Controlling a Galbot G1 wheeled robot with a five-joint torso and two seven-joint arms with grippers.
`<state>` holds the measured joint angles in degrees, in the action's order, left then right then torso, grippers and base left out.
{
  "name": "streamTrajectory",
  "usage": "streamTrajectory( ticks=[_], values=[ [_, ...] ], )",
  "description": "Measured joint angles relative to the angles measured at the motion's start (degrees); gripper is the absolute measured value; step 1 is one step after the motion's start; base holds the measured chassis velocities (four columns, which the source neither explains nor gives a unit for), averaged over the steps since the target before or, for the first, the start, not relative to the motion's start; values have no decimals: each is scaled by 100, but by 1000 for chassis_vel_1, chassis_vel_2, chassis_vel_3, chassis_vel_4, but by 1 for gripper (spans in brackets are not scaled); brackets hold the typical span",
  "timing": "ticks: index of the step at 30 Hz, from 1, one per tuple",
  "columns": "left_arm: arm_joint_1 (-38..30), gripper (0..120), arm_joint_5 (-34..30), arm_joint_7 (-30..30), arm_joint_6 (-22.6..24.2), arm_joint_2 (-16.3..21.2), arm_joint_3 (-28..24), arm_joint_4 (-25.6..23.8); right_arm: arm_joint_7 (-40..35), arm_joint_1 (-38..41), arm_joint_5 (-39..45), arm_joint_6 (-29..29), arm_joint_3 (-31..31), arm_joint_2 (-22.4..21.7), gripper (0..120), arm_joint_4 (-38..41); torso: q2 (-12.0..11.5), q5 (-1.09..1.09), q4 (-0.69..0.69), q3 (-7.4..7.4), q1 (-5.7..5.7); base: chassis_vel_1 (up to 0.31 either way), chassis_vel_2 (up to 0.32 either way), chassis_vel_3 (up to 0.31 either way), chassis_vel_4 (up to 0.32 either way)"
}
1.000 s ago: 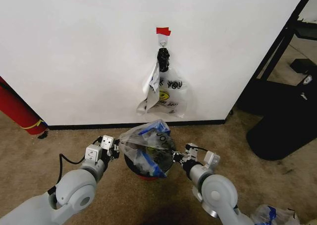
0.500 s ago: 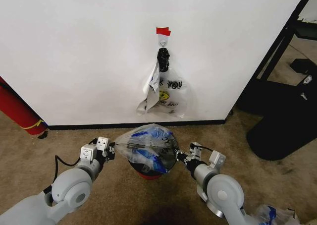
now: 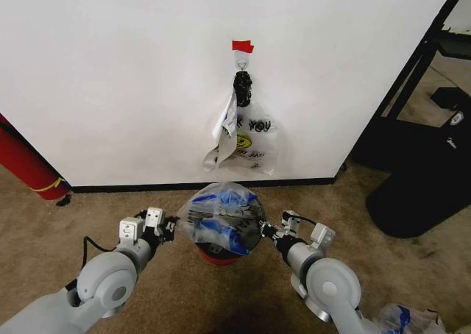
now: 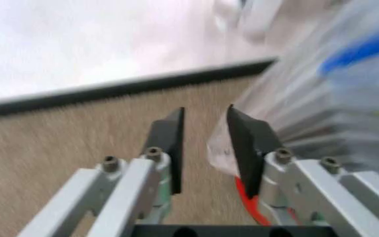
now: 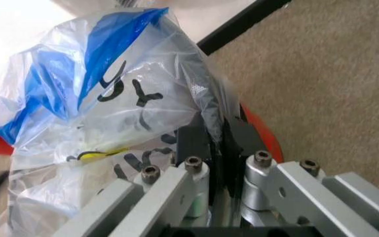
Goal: Pick up the garbage bag from the wall and place it over the trash bin.
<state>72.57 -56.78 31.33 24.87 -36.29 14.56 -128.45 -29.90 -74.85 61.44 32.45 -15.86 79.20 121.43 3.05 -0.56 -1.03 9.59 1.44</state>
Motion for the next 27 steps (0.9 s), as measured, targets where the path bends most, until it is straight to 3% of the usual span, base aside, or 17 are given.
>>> streamTrajectory(
  ticks=[7, 10, 13, 18, 23, 27],
  values=[
    [219, 57, 267, -123, -116, 179, 409, -468, -98, 43, 146, 14, -277, -6, 1, -25, 0, -2, 0, 0, 0, 0, 0, 0, 0],
    [222, 67, 552, -582, -473, 326, 371, -612, -129, 4, 180, 37, -354, -25, 1, -11, 0, -1, 0, 0, 0, 0, 0, 0, 0],
    [220, 80, 1113, -1544, -938, 650, 40, -825, -150, -38, 180, 61, -400, -58, 1, 20, 0, -1, -2, 0, 0, 0, 0, 0, 0],
    [137, 96, 1216, -2620, -1079, 1082, -218, -849, -152, -10, 82, 92, -263, -137, 1, 35, 0, -2, -2, 0, 0, 0, 0, 0, 0],
    [-165, 100, 1038, -3596, -1221, 1461, -376, -477, -164, 8, 40, 136, -189, -237, 1, 32, 0, -1, -1, 1, 0, 0, 0, 0, 0],
    [-166, 100, 1078, -4003, -1337, 1569, -388, -271, -171, 14, 36, 149, -188, -252, 1, 32, 0, -1, -1, 1, 0, 0, 0, 0, 0]
  ],
)
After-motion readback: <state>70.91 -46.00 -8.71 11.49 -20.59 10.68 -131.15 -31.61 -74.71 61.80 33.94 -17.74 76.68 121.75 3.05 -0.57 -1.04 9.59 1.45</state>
